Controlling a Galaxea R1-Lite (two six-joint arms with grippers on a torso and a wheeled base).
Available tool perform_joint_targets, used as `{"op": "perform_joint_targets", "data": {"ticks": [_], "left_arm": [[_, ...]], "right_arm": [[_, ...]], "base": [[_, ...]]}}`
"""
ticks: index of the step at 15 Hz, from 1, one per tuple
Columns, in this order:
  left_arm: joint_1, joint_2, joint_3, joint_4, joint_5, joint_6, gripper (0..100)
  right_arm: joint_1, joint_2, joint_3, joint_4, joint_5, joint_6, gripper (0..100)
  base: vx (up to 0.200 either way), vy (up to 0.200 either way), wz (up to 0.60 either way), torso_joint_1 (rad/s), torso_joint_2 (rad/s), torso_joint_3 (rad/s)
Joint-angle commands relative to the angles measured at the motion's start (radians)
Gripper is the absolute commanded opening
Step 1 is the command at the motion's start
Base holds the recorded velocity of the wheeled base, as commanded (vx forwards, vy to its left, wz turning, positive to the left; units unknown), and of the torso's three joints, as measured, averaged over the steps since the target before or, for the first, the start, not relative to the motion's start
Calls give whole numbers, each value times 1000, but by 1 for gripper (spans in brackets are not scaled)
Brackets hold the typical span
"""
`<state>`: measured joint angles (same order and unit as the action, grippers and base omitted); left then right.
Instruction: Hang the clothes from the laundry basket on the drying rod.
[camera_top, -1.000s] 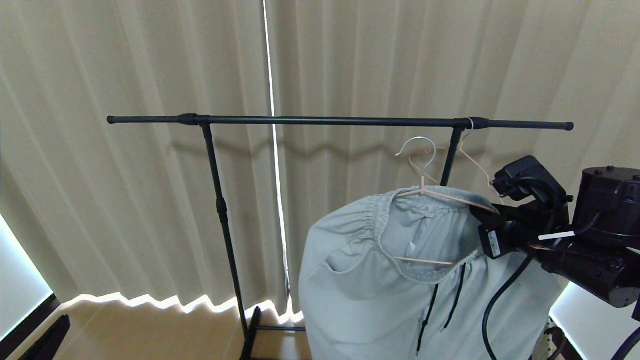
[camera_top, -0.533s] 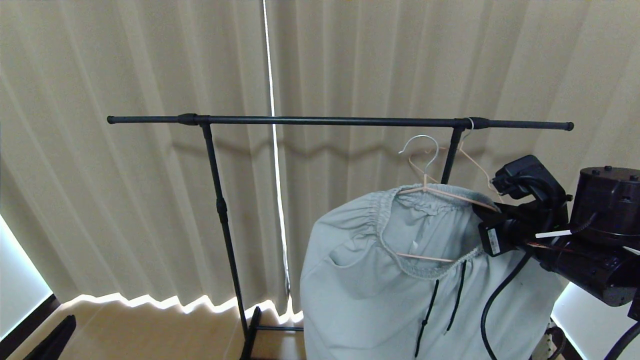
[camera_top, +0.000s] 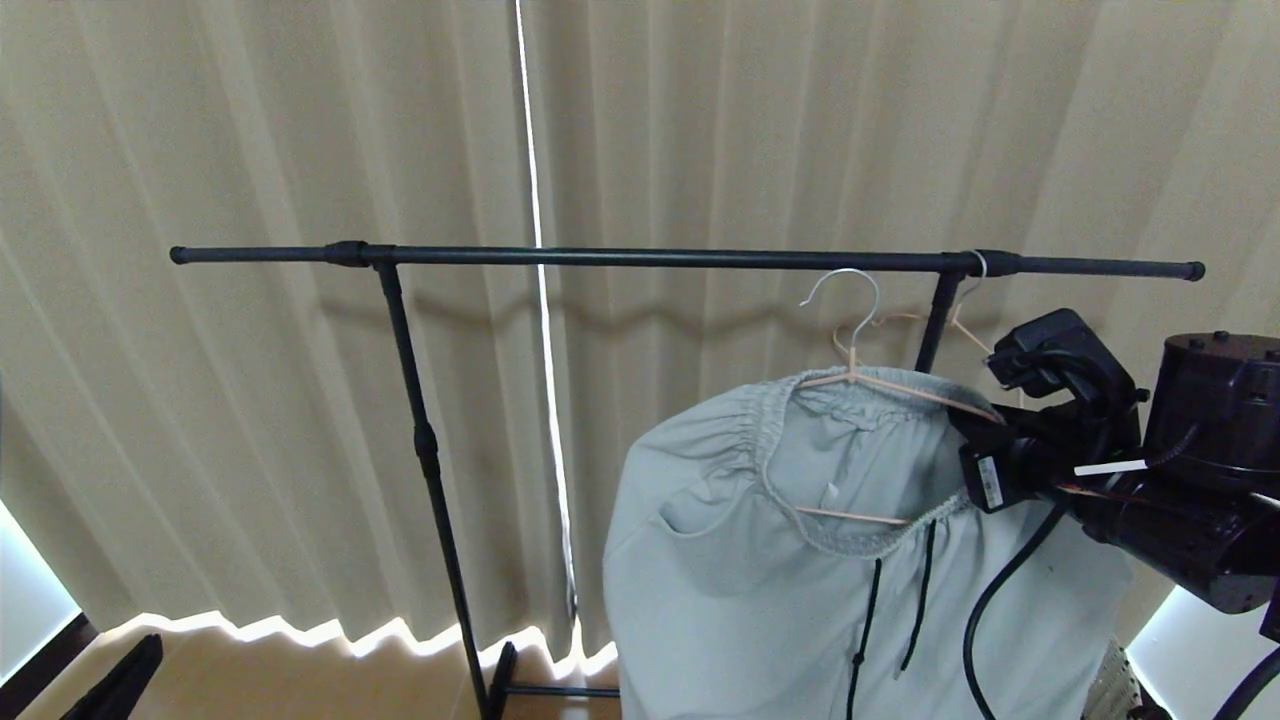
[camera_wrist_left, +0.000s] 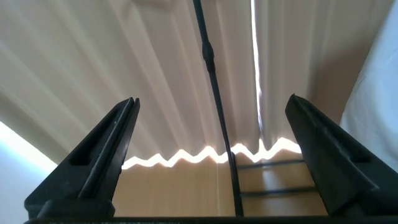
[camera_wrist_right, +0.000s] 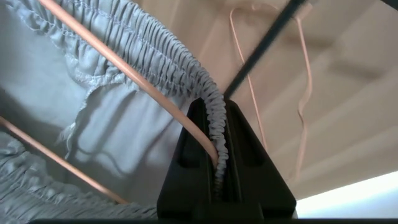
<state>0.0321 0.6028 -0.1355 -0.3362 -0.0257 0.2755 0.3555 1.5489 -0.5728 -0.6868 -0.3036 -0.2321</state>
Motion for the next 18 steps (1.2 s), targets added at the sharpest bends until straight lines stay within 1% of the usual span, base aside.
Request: {"op": "perform_joint_targets", "data": {"ticks": [1, 7, 8, 9, 11, 12, 13, 15, 18], "left_arm": [[0, 3, -1, -1, 0, 1, 100], [-6, 2, 2, -1, -2, 5, 100], [-9, 2, 2, -1, -2, 5, 100], [-43, -6, 7, -1, 1, 4, 100], [-67, -28, 10, -1, 1, 2, 100], [-70, -47, 11, -1, 1, -2, 100], [-70, -55, 13, -1, 1, -7, 100], [-70, -100, 30, 0, 1, -36, 100], [-69, -158, 31, 0, 3, -36, 100]], "right_arm": [[0, 5, -2, 0, 0, -1, 0], [0, 7, -1, 0, 0, 0, 0], [0, 7, -2, 0, 0, 0, 0], [0, 8, -13, -2, 1, 2, 0], [2, 22, -52, 3, 1, 51, 0], [2, 49, -90, 9, -2, 79, 0], [2, 59, -102, 10, -6, 79, 0], [2, 103, -147, 10, -54, 79, 0], [0, 204, -234, 16, -143, 76, 0]], "base": [[200, 0, 0, 7, 2, 7], [200, 0, 0, 1, 3, 0], [0, 0, 0, 0, 0, 0], [0, 0, 0, 0, 0, 0], [0, 0, 0, 0, 0, 0], [0, 0, 0, 0, 0, 0], [0, 0, 0, 0, 0, 0], [0, 0, 0, 0, 0, 0], [0, 0, 0, 0, 0, 0]]}}
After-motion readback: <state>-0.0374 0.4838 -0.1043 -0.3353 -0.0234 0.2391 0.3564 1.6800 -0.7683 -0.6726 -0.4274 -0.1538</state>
